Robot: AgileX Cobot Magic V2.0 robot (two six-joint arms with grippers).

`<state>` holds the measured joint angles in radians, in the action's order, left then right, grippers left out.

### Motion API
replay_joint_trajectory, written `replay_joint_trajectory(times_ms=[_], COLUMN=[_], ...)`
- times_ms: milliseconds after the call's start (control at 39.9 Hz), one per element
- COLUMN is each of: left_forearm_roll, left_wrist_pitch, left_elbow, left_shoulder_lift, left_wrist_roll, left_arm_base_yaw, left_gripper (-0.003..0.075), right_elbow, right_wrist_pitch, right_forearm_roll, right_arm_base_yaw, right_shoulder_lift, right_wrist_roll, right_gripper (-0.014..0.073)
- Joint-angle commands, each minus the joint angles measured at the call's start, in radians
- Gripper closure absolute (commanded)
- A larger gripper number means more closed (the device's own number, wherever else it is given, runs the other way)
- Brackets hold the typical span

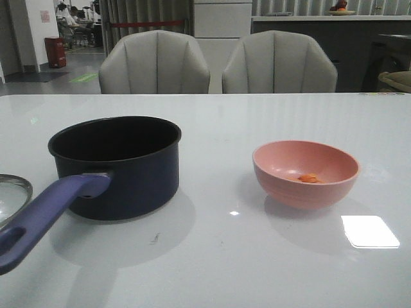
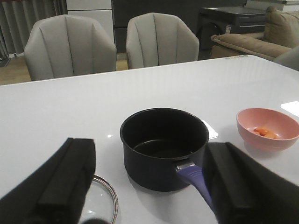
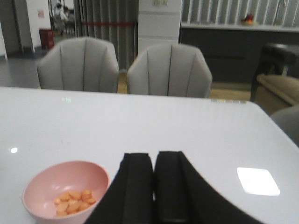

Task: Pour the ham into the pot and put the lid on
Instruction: 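Withdraw the left gripper and move the right gripper toward the pink bowl, then grasp the pink bowl rim with the right gripper and lift it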

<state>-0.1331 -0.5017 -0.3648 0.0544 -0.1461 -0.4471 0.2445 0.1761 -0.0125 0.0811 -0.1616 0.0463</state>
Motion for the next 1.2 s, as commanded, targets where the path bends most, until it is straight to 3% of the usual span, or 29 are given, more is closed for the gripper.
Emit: replay_joint_trajectory(times_ms=[0,401,476,576,676,901,1177], left_forearm_roll=[0.007,0.007,0.007,0.007,0.007,0.007,0.007], left_wrist_pitch=[0.076,0.076,0.076,0.075,0.075,0.075,0.075], left_elbow=[-0.026,-0.026,-0.026,-0.026,-0.026,-0.026,-0.026], left_shoulder_lift=[0.013,0.013,0.013,0.013,0.013,0.013,0.013], left_wrist_roll=[-0.003,-0.003,-0.003,-0.003,-0.003,-0.003,-0.003], left_arm_base_yaw=[-0.008,-0.008,-0.008,-0.008,-0.008,-0.008,-0.008], left_gripper=[0.0210,0.0209,0.0209,0.0209,0.0209,0.0209,0.0209], right_elbow=[0.098,0.136,0.174,0.235,0.291,0.515,0.770], right_wrist_pitch=[0.020,0.004,0.009,0.015,0.019,0.193,0.374], right_forearm_roll=[-0.003,0.057,0.076,0.095,0.102,0.185,0.241], right_arm_base_yaw=[-0.005,-0.005,-0.005,-0.005,-0.004,-0.001,0.038], right_shoulder_lift=[-0.129,-0.358,-0.421,-0.520,-0.630,-0.967,-1.280], right_wrist_roll=[0.002,0.004,0.004,0.004,0.004,0.004,-0.078], right_gripper=[0.0445,0.0421,0.0334,0.0144,0.0058,0.0061,0.0132])
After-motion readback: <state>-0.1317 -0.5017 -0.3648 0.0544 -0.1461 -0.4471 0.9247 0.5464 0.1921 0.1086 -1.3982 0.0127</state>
